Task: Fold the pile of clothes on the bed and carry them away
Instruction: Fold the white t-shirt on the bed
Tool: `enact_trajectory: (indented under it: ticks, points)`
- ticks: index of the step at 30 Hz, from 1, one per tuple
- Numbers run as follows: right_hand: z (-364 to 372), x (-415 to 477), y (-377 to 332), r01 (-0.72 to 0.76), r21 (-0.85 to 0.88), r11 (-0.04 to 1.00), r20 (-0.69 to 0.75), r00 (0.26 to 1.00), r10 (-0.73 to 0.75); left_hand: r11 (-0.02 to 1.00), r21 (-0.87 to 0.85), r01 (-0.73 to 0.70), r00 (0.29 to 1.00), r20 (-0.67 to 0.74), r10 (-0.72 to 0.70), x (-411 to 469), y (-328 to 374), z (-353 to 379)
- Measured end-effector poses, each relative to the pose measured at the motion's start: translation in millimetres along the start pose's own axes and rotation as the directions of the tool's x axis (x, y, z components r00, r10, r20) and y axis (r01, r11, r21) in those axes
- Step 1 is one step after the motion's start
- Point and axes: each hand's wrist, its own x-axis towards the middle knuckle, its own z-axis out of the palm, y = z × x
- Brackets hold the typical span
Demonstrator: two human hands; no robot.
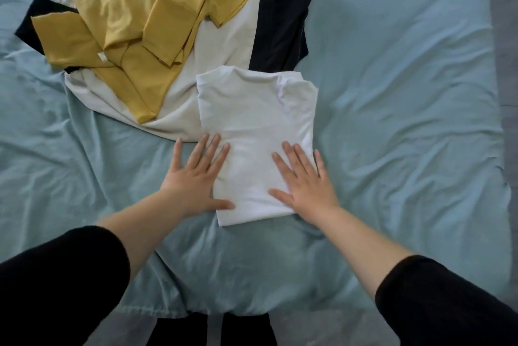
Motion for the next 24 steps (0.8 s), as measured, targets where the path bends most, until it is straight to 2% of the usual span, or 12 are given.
enact_trajectory:
  ticks: [2, 3, 4, 5, 7, 8, 10, 13, 15, 18, 20, 24]
  points:
    - [-8, -5, 4, -0.085, 0.211, 0.974, -0.026, 0.995, 0.092, 0.984, -0.178, 0.024, 0.997, -0.074, -0.038, -10, 4, -5]
    - [-11, -2, 4, -0.181, 0.382, 0.906, -0.073, 0.972, 0.224, 0.933, -0.355, 0.061, 0.983, -0.141, -0.118, -11, 10, -10]
    - [-16, 4, 3, -0.279, 0.574, 0.769, -0.097, 0.910, 0.402, 0.793, -0.598, 0.121, 0.950, -0.161, -0.267, -9, 18, -14]
    - [-21, 11, 4, -0.353, 0.742, 0.569, -0.059, 0.812, 0.580, 0.523, -0.836, 0.165, 0.903, -0.085, -0.421, -5, 25, -19]
    - [-27, 26, 8, -0.485, 0.856, 0.181, 0.198, 0.629, 0.752, -0.054, -0.983, 0.177, 0.825, 0.178, -0.536, 8, 38, -23]
    - [-30, 34, 13, -0.543, 0.833, 0.107, 0.285, 0.586, 0.758, -0.168, -0.966, 0.195, 0.799, 0.256, -0.544, 15, 43, -25]
    - [-38, 51, 22, -0.594, 0.802, 0.066, 0.374, 0.585, 0.719, -0.179, -0.962, 0.205, 0.775, 0.271, -0.570, 27, 54, -30]
    - [-47, 68, 26, -0.576, 0.804, -0.148, 0.564, 0.659, 0.497, -0.191, -0.977, 0.095, 0.769, 0.194, -0.610, 33, 68, -44]
    - [-48, 66, 23, -0.519, 0.831, -0.201, 0.551, 0.714, 0.432, -0.167, -0.984, 0.060, 0.787, 0.149, -0.598, 29, 76, -61]
    - [-55, 49, 30, -0.357, 0.934, -0.001, 0.293, 0.765, 0.573, -0.097, -0.995, 0.016, 0.866, 0.062, -0.497, 23, 91, -89]
    - [-68, 34, 45, -0.276, 0.956, 0.104, 0.142, 0.739, 0.659, -0.071, -0.997, -0.019, 0.904, 0.013, -0.427, 25, 102, -112]
    - [-105, 17, 97, -0.224, 0.948, 0.226, -0.020, 0.667, 0.745, -0.044, -0.995, -0.093, 0.944, -0.075, -0.320, 50, 125, -160]
